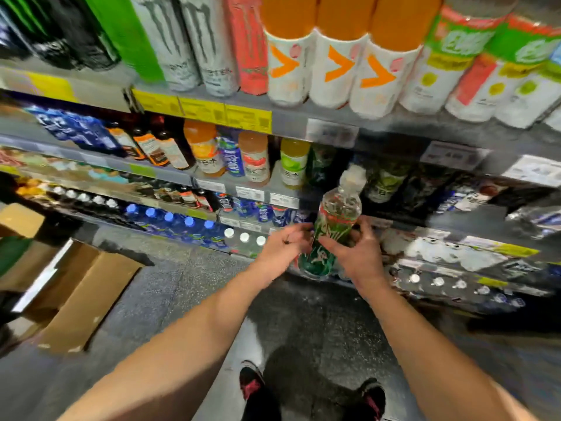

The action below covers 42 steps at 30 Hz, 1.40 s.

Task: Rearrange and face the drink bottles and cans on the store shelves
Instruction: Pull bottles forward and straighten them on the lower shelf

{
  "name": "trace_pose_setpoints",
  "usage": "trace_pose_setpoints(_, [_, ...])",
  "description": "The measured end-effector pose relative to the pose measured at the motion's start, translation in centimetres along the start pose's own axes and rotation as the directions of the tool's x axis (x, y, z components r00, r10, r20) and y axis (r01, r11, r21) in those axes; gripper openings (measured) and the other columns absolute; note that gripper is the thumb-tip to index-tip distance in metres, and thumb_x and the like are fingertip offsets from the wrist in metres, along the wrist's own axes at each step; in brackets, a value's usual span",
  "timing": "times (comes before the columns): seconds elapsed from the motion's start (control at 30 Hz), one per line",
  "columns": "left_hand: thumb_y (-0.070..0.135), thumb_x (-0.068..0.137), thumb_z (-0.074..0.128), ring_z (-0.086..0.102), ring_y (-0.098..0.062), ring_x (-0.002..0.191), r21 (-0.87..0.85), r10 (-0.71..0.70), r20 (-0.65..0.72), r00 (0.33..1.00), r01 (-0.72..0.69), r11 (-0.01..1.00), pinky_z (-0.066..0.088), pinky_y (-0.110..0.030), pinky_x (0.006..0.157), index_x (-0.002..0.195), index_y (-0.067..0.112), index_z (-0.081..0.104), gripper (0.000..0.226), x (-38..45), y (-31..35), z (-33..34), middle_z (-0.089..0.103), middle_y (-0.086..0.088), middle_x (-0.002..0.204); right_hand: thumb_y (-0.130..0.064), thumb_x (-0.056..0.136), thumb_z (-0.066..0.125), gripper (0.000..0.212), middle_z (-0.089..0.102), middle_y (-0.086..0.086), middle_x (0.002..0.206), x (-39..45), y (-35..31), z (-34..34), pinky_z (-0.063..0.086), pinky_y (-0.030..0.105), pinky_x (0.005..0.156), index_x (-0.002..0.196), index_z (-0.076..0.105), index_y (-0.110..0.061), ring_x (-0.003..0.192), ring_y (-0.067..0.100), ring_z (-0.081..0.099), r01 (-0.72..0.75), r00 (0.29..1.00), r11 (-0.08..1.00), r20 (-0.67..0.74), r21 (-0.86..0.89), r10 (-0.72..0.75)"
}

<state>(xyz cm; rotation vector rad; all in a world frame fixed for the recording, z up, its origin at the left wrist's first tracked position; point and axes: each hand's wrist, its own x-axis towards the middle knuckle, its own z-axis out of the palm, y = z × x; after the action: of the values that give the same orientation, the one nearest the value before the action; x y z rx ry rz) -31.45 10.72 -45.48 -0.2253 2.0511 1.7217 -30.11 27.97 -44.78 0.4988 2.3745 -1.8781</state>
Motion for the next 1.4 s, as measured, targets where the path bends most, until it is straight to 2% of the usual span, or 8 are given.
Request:
trace_pose_setpoints(0.17, [-0.013,0.092,0.053,0.051,-0.008,0.074,0.009,0.023,-0.219,0.975,-0.021,1.0,0.042,-0.009,0.067,0.117,-0.002,0.062,0.029,1.2,-0.8,-5.5,0.055,-0.014,0.097,-0.023,0.07,0.091,0.053,0.072,-0.004,0.105,-0.3,0.3,4.6,0.054,0.036,0.096,0.116,0.065,-0.016,0.096,0.01,0.068,-0.02,0.998,0.999,-0.056,-0.037,0.018])
trace_pose_setpoints(0.37, [0.006,0.083,0.079,0.048,-0.011,0.073,-0.068,0.062,-0.472,0.88,-0.107,0.992,0.046,-0.024,0.079,0.103,0.011,0.059,0.029,4.7,-0.8,-7.9,0.05,-0.003,0.08,-0.017,0.074,0.087,0.054,0.071,-0.005,0.111,0.8,0.1,7.0,0.053,0.019,0.082,0.122,0.061,-0.016,0.097,0.0,0.068,-0.006,0.997,0.995,-0.081,0.1,0.014])
trace_pose_setpoints(0.5, [0.027,0.076,0.088,0.056,-0.011,0.089,0.022,0.065,-0.556,0.828,-0.063,0.998,0.044,-0.011,0.076,0.118,0.015,0.055,0.054,8.6,0.6,-8.6,0.058,0.002,0.1,-0.023,0.074,0.087,0.048,0.072,-0.01,0.108,1.9,0.5,7.6,0.053,0.02,0.085,0.116,0.063,-0.02,0.098,0.001,0.068,0.018,0.996,0.994,-0.094,0.104,-0.008])
trace_pose_setpoints(0.63, [0.037,0.068,0.09,0.055,-0.026,0.118,0.163,0.155,-0.657,0.737,-0.062,0.985,0.046,-0.038,0.103,0.133,0.009,0.05,0.081,12.3,1.7,-8.3,0.057,-0.01,0.127,-0.023,0.074,0.087,0.052,0.071,-0.011,0.109,2.7,1.3,7.2,0.049,0.008,0.079,0.119,0.062,-0.017,0.095,-0.007,0.066,0.02,0.996,0.995,-0.09,0.094,-0.012])
trace_pose_setpoints(0.87, [0.039,0.062,0.091,0.059,-0.028,0.112,0.199,0.187,-0.797,0.574,-0.043,0.979,0.046,-0.041,0.098,0.115,0.01,0.053,0.072,15.3,2.9,-7.0,0.061,-0.008,0.115,-0.021,0.074,0.087,0.055,0.071,-0.01,0.112,2.9,3.2,5.8,0.051,0.011,0.081,0.123,0.062,-0.019,0.099,-0.001,0.067,0.004,0.999,0.996,-0.045,0.093,0.0])
trace_pose_setpoints(1.0, [0.041,0.064,0.088,0.059,-0.029,0.11,0.195,0.174,-0.848,0.5,-0.011,0.981,0.044,-0.037,0.091,0.109,0.01,0.053,0.065,15.8,3.5,-6.2,0.062,-0.008,0.113,-0.015,0.074,0.087,0.05,0.071,-0.016,0.104,2.6,4.1,5.2,0.049,0.007,0.076,0.119,0.064,-0.018,0.093,-0.009,0.066,0.008,1.0,0.995,-0.017,0.097,-0.007])
trace_pose_setpoints(1.2, [0.031,0.064,0.083,0.06,-0.025,0.104,0.229,0.211,-0.821,0.53,-0.032,0.973,0.044,-0.031,0.079,0.111,0.012,0.053,0.059,15.1,3.3,-6.3,0.062,-0.005,0.112,-0.019,0.074,0.087,0.052,0.073,-0.01,0.107,2.1,4.1,4.9,0.051,0.011,0.078,0.12,0.063,-0.018,0.094,-0.004,0.067,0.006,1.0,0.998,0.03,0.064,-0.008])
trace_pose_setpoints(1.4, [0.024,0.066,0.089,0.059,-0.024,0.102,0.242,0.251,-0.717,0.65,-0.106,0.964,0.044,-0.028,0.083,0.121,0.013,0.048,0.069,13.5,2.0,-7.4,0.063,-0.003,0.111,-0.031,0.073,0.088,0.06,0.07,-0.01,0.114,2.7,1.5,7.1,0.055,0.027,0.091,0.124,0.058,-0.021,0.102,0.002,0.067,0.029,1.0,0.999,0.008,0.039,-0.03])
